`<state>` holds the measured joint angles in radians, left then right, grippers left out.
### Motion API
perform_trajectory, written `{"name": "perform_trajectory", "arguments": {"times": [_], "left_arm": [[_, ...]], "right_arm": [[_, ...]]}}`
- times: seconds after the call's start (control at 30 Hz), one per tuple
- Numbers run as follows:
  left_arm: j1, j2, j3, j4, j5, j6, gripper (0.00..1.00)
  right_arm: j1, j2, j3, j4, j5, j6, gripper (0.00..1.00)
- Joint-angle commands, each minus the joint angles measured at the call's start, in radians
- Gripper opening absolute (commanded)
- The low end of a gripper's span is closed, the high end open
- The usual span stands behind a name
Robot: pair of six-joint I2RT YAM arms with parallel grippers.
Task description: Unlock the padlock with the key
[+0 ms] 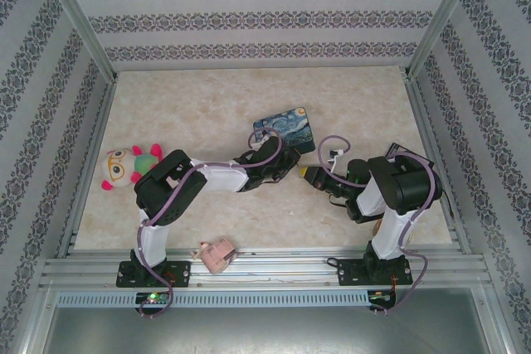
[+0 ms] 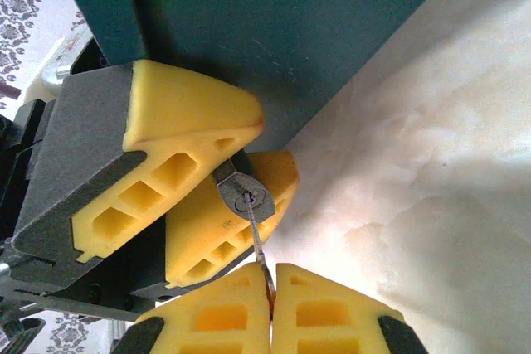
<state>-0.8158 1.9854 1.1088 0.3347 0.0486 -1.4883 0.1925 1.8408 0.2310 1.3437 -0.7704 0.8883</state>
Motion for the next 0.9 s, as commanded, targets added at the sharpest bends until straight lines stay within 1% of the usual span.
{"name": "perform_trajectory", "arguments": {"times": [0.0, 0.4, 0.67, 0.87], "left_arm": [[-0.005, 0.043, 0.002, -0.083, 0.104, -0.049, 0.07], [-0.005, 0.061, 0.022, -0.077, 0.106, -0.052, 0.07], [-0.005, 0.054, 0.013, -0.082, 0.111, -0.049, 0.07], [-0.006, 0.053, 0.019, -0.099, 0.131, -0.036, 0.07]], "right_arm": [[-0.001, 0.027, 0.027, 0.042, -0.043, -0.01, 0.0], [0.024, 0.051, 0.021, 0.041, -0.052, -0.015, 0.0], [0.01, 0.045, 0.044, 0.042, -0.074, 0.019, 0.0], [-0.001, 0.008, 0.078, 0.041, -0.112, 0.051, 0.0]]}}
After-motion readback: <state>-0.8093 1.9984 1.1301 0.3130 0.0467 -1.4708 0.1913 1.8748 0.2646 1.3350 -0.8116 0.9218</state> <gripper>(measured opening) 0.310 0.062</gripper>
